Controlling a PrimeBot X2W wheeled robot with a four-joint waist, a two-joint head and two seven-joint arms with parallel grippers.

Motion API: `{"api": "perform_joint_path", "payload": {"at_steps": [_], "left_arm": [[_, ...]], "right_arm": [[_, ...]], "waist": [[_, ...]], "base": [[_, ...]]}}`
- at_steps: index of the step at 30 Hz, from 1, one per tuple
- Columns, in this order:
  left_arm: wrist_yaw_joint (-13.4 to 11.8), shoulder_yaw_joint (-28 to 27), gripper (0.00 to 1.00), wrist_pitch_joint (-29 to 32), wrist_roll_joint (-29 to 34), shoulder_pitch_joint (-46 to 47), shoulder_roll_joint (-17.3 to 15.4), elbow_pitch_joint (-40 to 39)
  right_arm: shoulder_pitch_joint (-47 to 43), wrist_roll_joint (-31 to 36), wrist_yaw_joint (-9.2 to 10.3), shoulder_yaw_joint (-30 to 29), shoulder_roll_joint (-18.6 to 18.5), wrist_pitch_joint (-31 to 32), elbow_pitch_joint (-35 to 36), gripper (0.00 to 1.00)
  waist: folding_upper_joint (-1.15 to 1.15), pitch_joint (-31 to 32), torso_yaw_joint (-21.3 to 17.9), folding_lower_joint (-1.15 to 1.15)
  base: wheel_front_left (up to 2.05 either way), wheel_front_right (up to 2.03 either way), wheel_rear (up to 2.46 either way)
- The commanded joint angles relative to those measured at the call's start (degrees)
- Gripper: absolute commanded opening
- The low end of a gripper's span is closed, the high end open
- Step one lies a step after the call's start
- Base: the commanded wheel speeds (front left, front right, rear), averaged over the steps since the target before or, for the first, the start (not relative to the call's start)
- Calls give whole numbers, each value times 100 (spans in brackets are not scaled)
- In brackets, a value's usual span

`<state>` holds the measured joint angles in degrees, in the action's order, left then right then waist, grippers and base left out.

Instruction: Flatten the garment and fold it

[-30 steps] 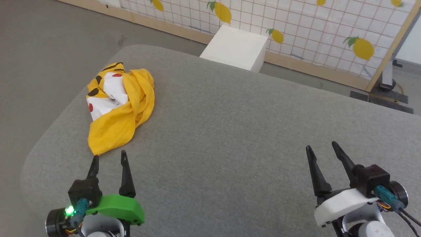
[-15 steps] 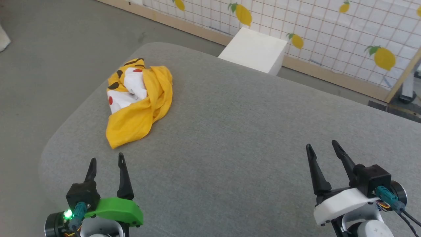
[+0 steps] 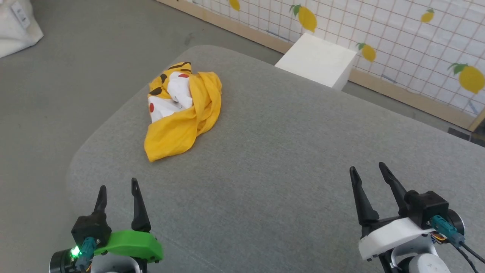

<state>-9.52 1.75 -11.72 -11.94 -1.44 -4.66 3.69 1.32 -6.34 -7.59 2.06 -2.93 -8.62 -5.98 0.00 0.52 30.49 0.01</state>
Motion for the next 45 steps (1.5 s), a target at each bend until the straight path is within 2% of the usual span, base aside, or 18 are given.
{"api": "perform_joint_path", "payload": {"at_steps": [1,11,15,18,24,30,37,38,39,45], "left_arm": [[-47,4,100,-56,-45,-104,-42,21],[-173,35,100,-175,-145,-144,-44,19],[-218,0,100,-222,-211,-125,-80,21],[-212,-82,100,-256,-302,14,-138,-2],[-16,-331,100,-232,-613,874,-487,52],[436,-601,100,496,-1106,2485,-1112,450],[763,-813,100,2058,-1475,3788,-2153,948],[778,-847,100,2296,-1552,3896,-2253,1029],[738,-974,100,3082,-1838,4163,-2480,1305],[404,-1335,100,4208,-2351,4247,-2677,1719]], "right_arm": [[123,-53,8,17,4,-69,-34,100],[167,-94,9,47,4,-125,-51,100],[224,-109,9,96,5,-136,-55,100],[315,-66,9,148,5,-102,-11,100],[701,120,10,307,5,16,239,100],[1154,394,10,209,5,140,587,100],[1683,322,10,235,5,-21,698,100],[1728,294,10,224,5,-56,692,100],[1829,214,10,197,5,-173,626,100],[1969,79,10,228,5,-334,525,100]], "waist": [[0,-6,77,0],[0,-67,331,0],[0,-165,322,-1],[0,-376,189,-1],[0,-1306,-519,-1],[0,-2615,-1335,-1],[0,-3764,-2316,-1],[0,-3867,-2410,-1],[0,-4119,-2662,-1],[0,-4412,-2984,-1]], "base": [[0,0,0],[0,0,0],[0,0,0],[0,0,0],[0,0,0],[0,0,0],[0,0,0],[0,0,0],[0,0,0],[0,0,0]]}}
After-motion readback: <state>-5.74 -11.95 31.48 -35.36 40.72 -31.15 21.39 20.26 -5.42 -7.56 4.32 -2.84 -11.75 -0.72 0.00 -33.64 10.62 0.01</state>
